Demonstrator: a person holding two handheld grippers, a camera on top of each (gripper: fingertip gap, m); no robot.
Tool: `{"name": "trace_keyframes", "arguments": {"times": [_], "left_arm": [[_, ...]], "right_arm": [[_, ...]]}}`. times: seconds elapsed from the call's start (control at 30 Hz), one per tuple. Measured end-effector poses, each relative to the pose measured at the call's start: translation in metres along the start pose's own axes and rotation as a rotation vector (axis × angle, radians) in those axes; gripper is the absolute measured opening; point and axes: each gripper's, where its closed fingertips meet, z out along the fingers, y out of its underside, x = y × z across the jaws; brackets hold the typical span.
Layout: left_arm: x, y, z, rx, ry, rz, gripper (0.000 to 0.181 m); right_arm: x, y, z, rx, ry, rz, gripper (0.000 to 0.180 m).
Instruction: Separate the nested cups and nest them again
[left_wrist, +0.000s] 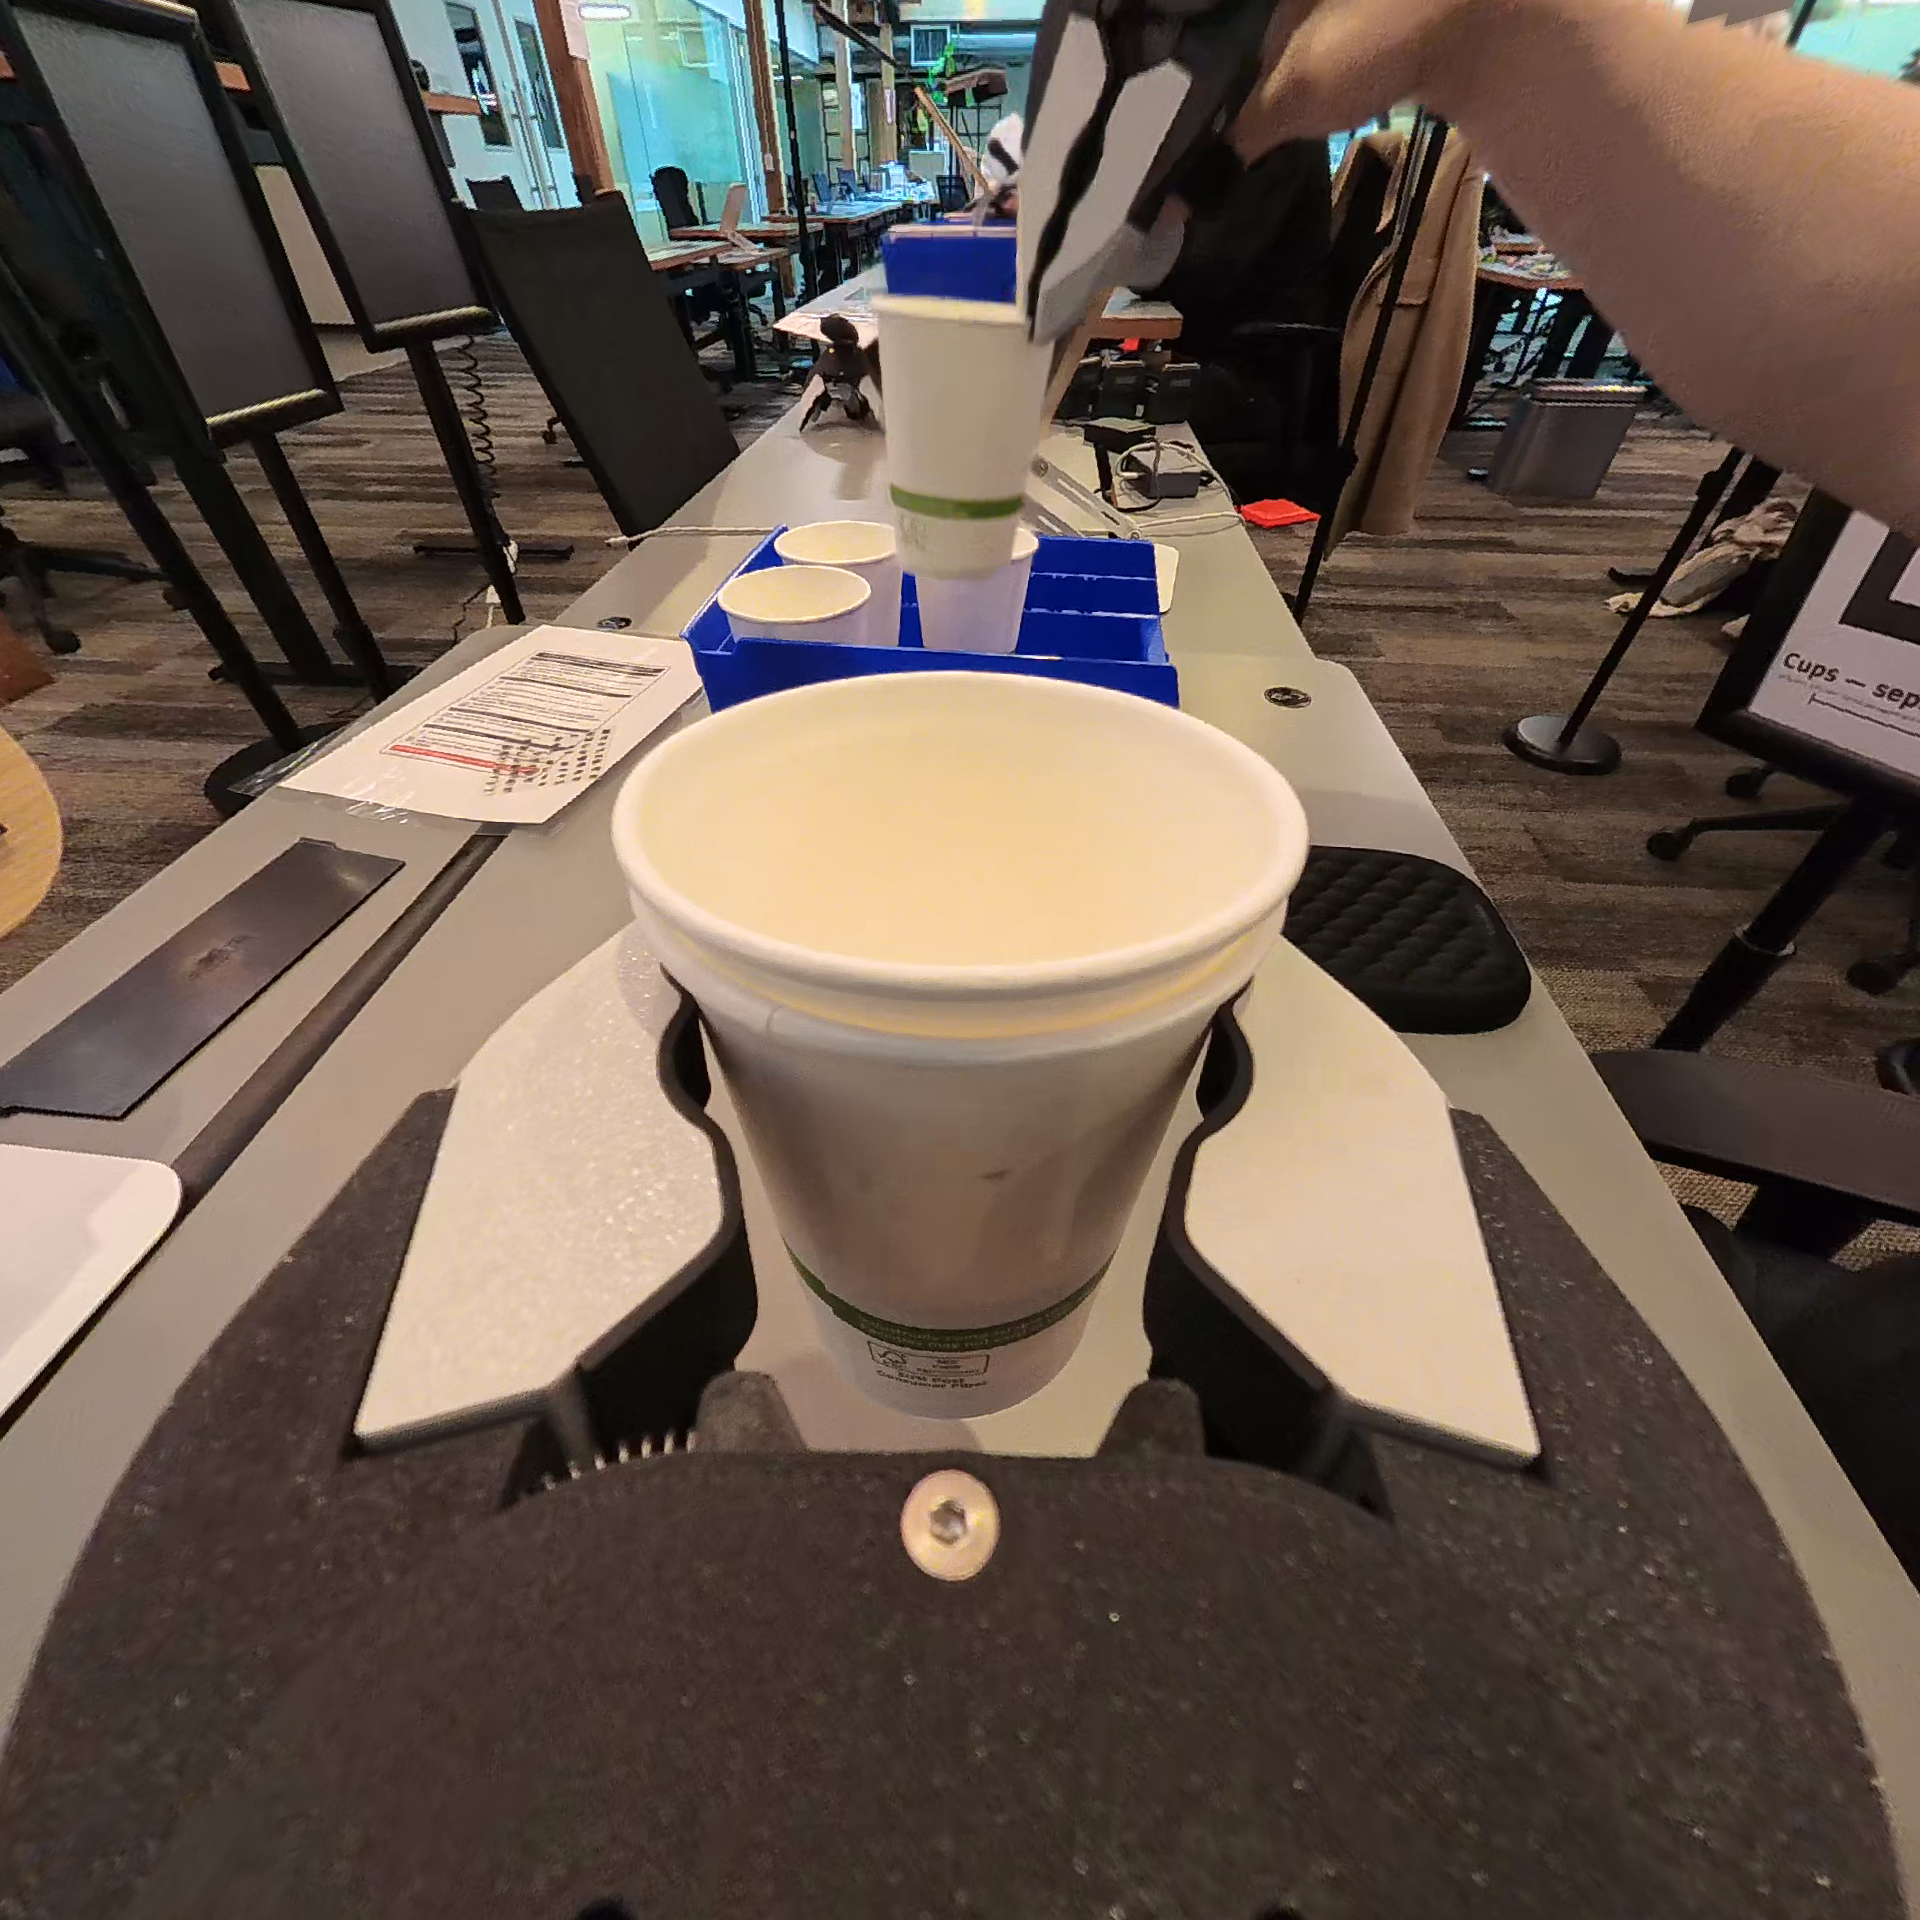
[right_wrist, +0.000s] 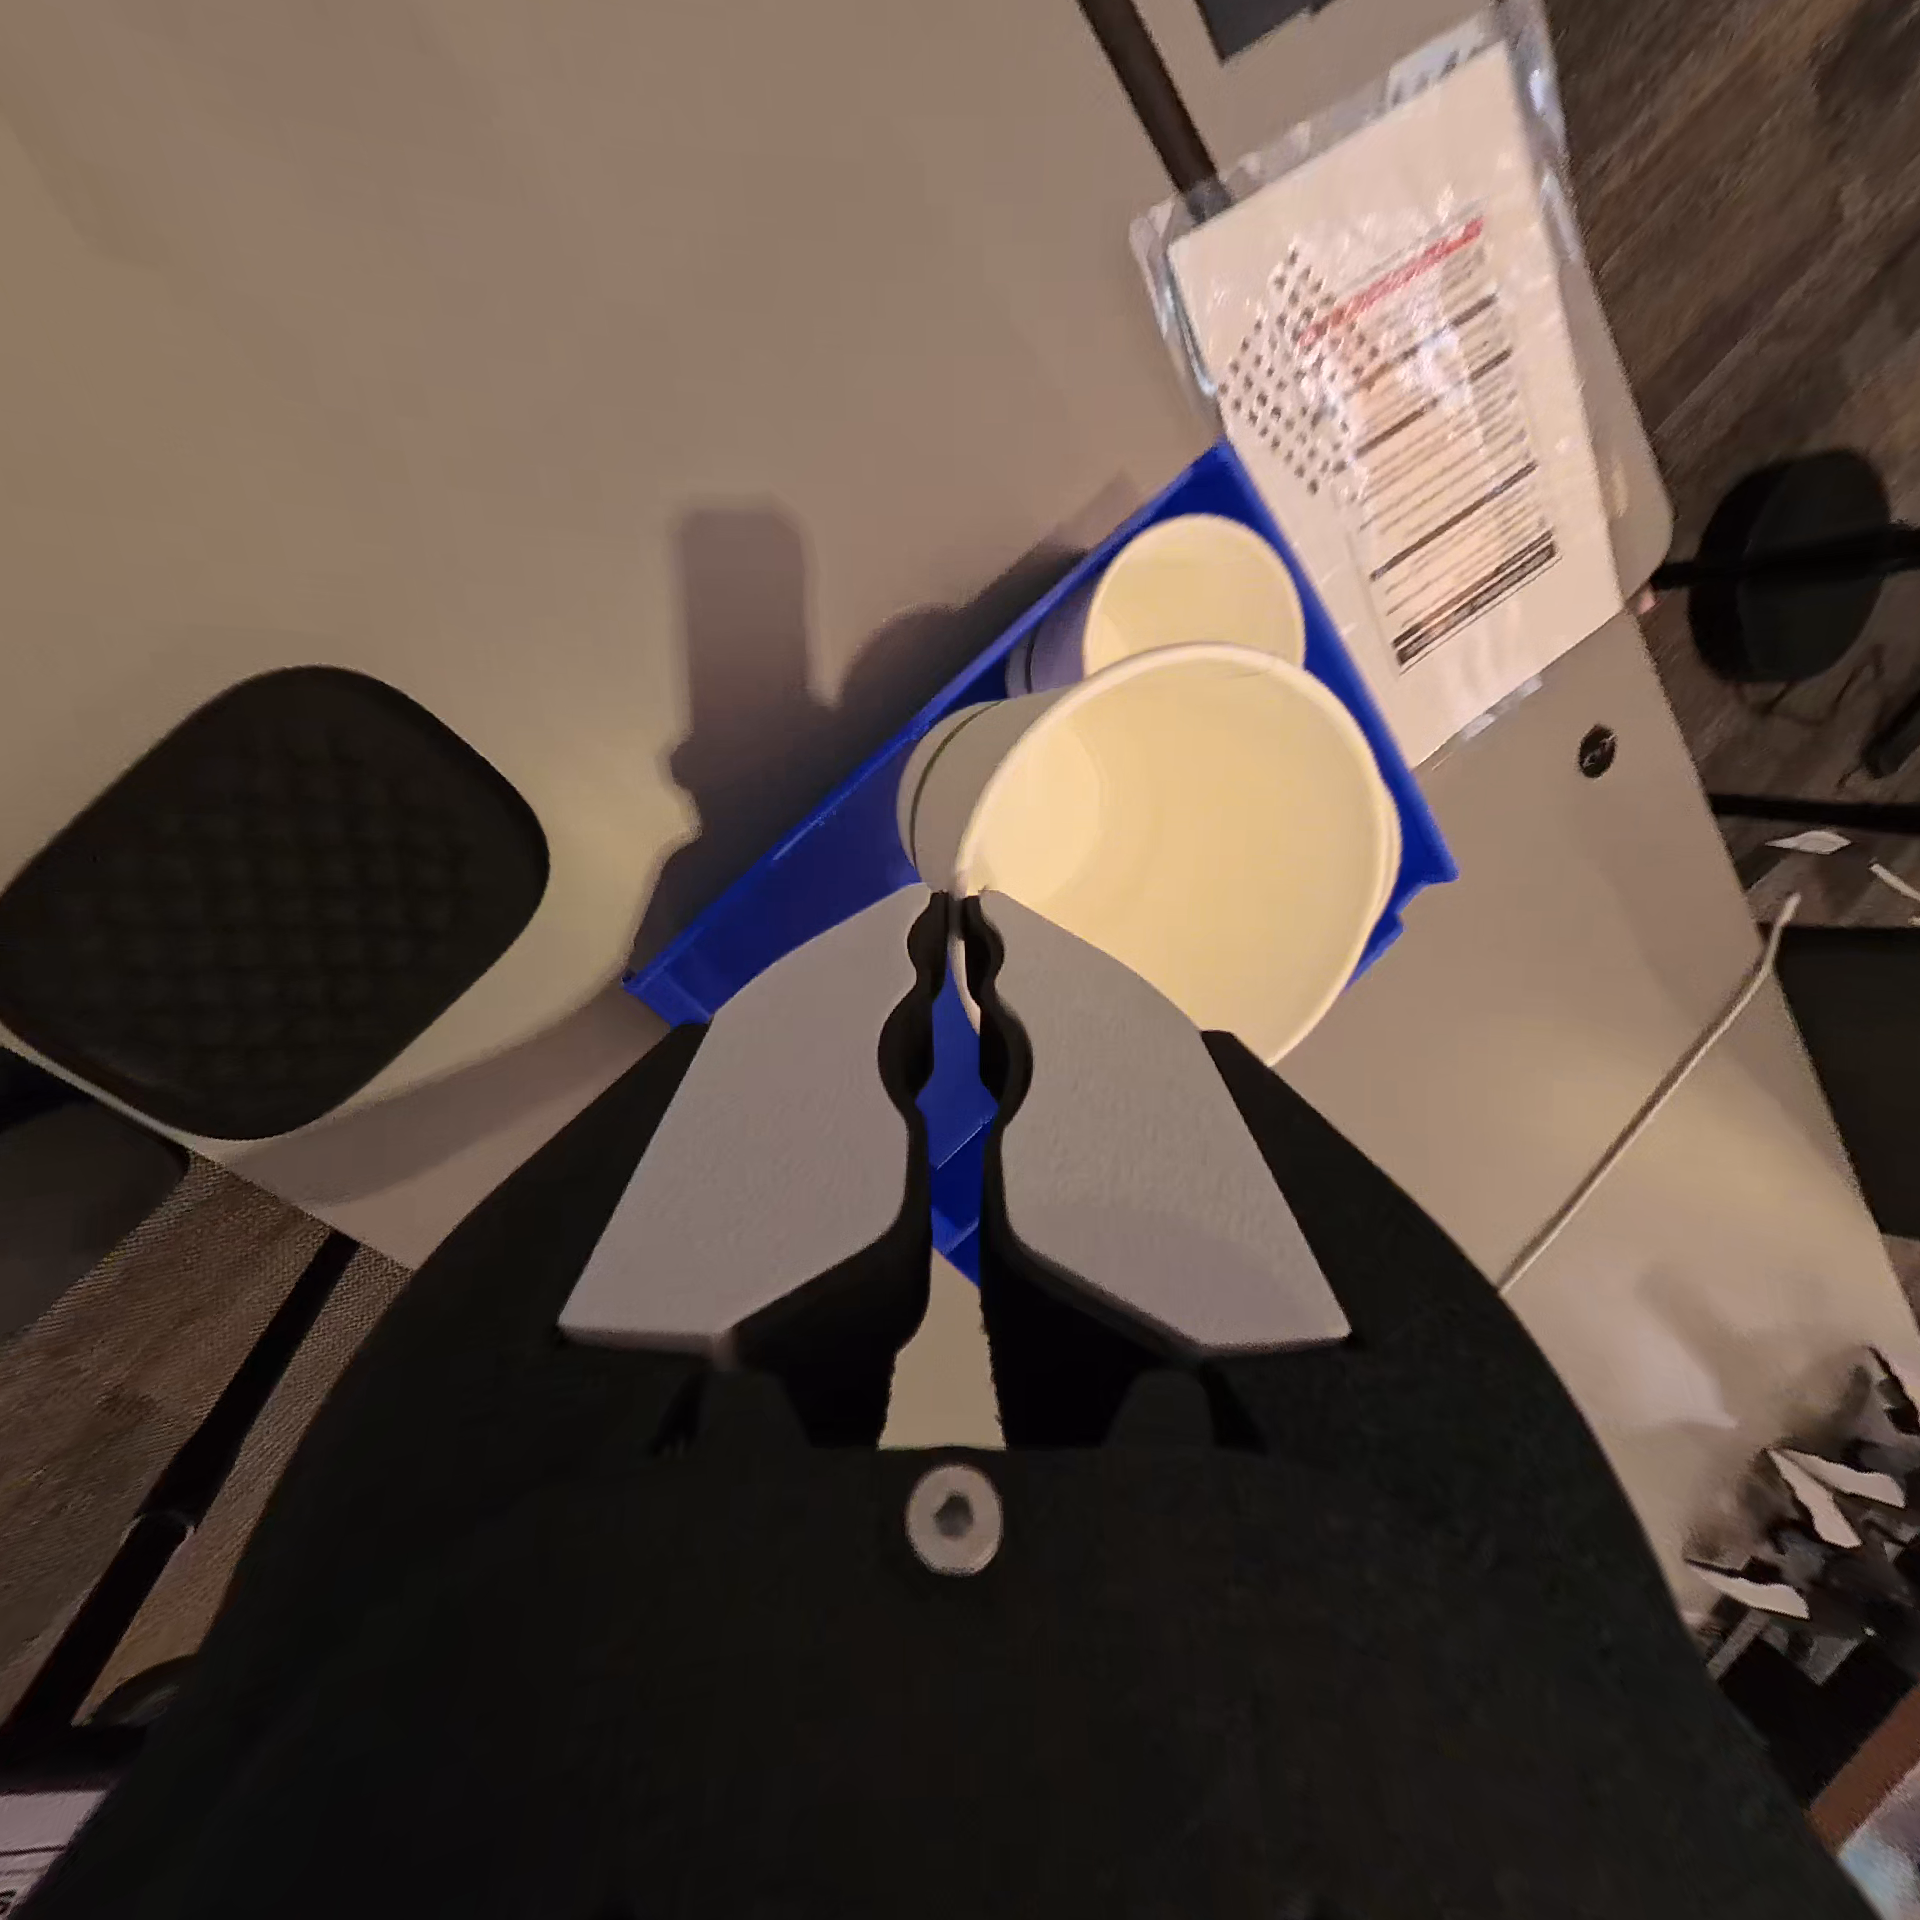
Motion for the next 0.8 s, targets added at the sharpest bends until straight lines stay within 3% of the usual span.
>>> {"name": "trace_keyframes", "arguments": {"times": [0.37, 0.8], "left_arm": [[-0.001, -0.003, -0.002, 0.017, 0.003, -0.011, 0.093], [0.000, -0.006, -0.005, 0.025, 0.003, -0.008, 0.093]], "right_arm": [[-0.008, 0.046, 0.071, -0.075, -0.014, 0.048, 0.002], [-0.011, 0.054, 0.115, -0.126, -0.029, 0.056, 0.002]]}}
